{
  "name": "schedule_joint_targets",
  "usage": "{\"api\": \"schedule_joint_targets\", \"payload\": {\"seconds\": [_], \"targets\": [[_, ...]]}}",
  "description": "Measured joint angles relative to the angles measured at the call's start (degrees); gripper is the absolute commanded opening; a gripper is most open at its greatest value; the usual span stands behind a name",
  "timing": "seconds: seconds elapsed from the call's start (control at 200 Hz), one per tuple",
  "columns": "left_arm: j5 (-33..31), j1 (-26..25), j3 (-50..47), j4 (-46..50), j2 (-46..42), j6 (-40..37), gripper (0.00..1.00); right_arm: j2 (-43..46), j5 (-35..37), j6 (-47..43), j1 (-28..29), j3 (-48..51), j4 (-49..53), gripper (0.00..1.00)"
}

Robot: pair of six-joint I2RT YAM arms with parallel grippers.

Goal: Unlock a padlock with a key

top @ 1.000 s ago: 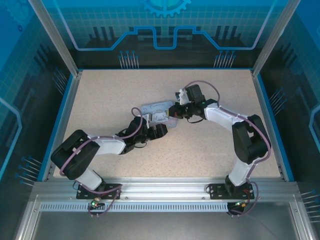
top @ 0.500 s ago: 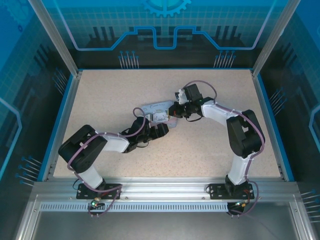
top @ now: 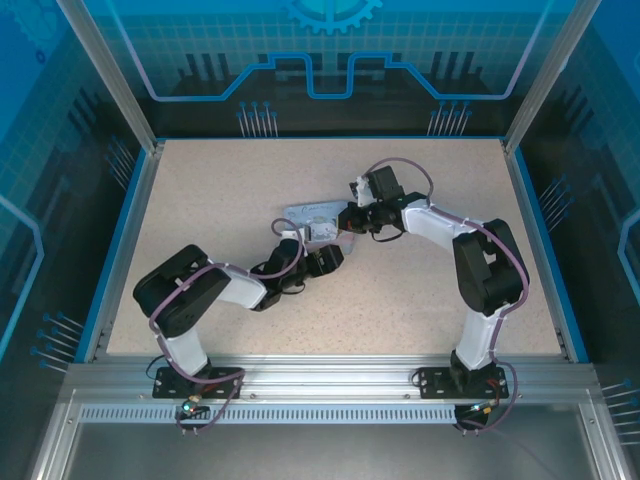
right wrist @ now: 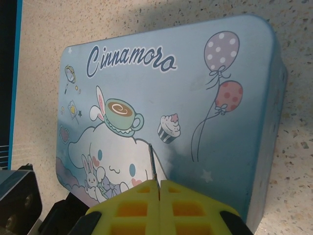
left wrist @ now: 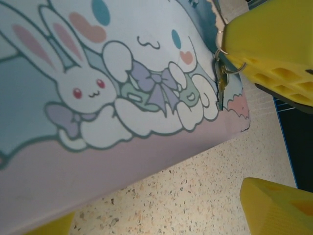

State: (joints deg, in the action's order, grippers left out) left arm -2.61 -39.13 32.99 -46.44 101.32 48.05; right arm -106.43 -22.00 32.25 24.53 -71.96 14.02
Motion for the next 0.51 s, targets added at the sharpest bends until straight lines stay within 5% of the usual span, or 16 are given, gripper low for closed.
{"api": "schedule_joint_targets", "payload": {"seconds": [0.505], "targets": [[-7.5,-2.5,-0.6,-4.0,1.7,-7.2,0.86,0.0,1.5,-1.9,0.7,-0.2,-0.2,0.0]]}}
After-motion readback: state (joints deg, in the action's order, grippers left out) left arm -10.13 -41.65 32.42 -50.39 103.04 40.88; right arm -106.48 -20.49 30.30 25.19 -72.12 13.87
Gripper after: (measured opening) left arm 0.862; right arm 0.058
